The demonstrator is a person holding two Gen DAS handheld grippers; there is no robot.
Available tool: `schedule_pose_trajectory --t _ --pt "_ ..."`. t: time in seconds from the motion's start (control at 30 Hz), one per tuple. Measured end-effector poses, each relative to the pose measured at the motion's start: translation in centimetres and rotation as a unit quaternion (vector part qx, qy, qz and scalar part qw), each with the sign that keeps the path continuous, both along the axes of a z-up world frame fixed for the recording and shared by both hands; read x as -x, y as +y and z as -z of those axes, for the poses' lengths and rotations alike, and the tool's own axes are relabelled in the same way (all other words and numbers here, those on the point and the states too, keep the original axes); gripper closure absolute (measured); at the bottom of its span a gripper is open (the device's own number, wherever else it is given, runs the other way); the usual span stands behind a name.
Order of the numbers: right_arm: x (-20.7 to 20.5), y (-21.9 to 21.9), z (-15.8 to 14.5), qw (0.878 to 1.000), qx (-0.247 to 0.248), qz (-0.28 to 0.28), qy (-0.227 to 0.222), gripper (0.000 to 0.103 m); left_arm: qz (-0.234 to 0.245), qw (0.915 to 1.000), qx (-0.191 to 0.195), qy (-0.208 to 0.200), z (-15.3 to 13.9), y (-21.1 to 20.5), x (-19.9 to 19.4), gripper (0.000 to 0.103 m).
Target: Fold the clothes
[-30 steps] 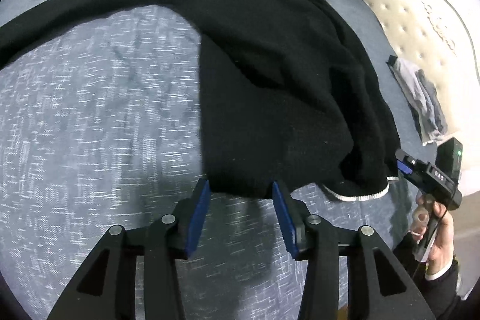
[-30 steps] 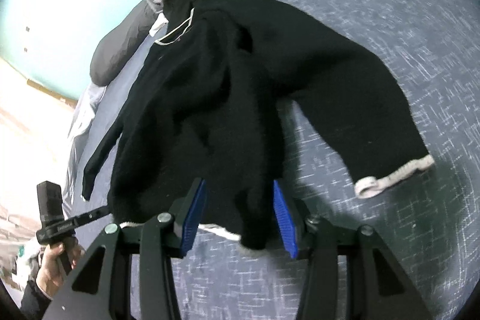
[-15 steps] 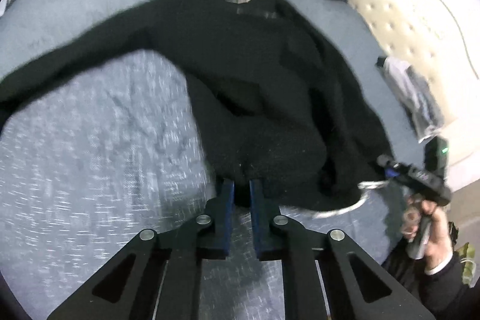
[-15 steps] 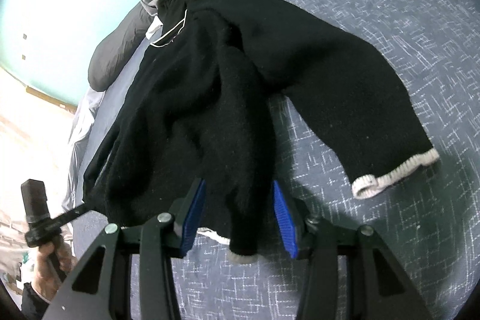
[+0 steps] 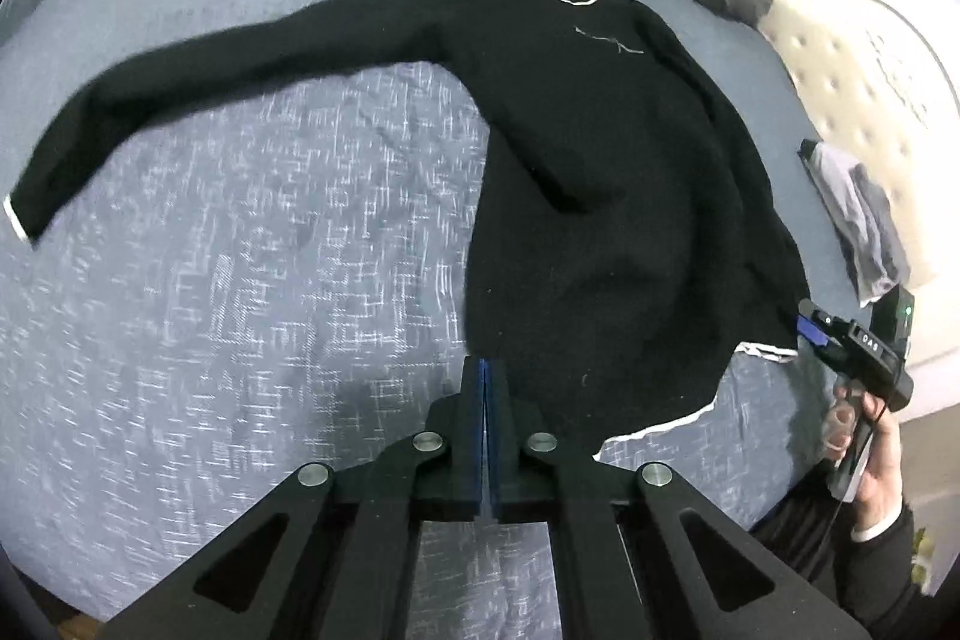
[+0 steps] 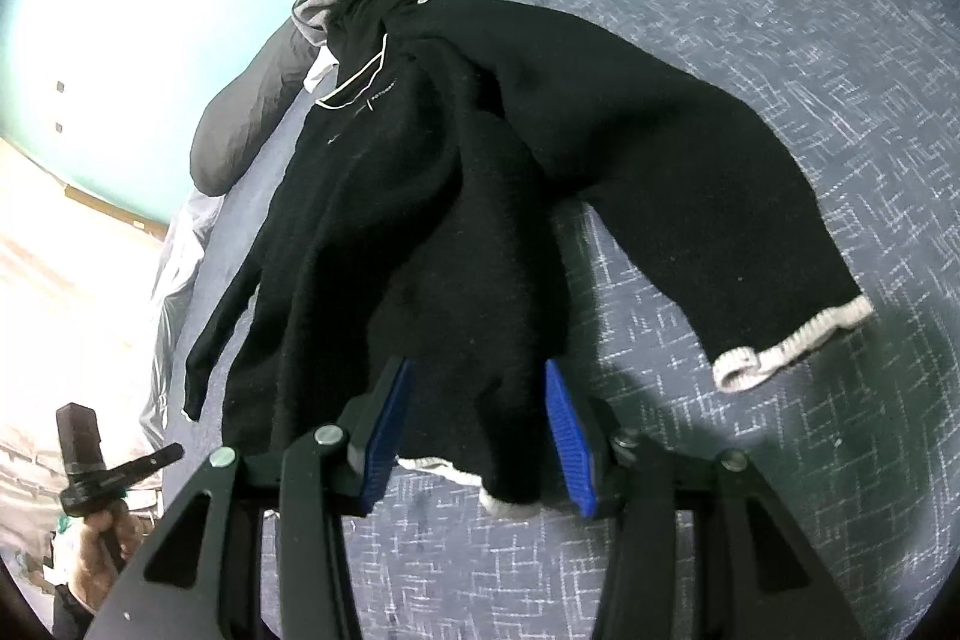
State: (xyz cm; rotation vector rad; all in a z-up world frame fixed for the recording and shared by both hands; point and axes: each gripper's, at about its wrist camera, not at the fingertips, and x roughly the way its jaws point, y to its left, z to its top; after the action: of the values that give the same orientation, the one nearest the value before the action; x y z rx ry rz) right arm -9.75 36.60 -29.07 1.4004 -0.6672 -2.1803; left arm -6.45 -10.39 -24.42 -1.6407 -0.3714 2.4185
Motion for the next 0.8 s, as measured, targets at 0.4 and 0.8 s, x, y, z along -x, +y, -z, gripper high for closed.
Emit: schedule_pose_trajectory --t 0.4,0.8 --pt "0.0 0.0 0.5 1.0 -0.004 -0.001 -0.006 0.057 0.052 0.9986 -0.004 -0.009 2.7 5.9 0.9 0.058" --pt "0.2 0.1 0.9 1.0 -0.007 -0.004 -0.01 0.057 0.065 0.9968 0.041 -0.023 4.9 7.2 1.1 0.093"
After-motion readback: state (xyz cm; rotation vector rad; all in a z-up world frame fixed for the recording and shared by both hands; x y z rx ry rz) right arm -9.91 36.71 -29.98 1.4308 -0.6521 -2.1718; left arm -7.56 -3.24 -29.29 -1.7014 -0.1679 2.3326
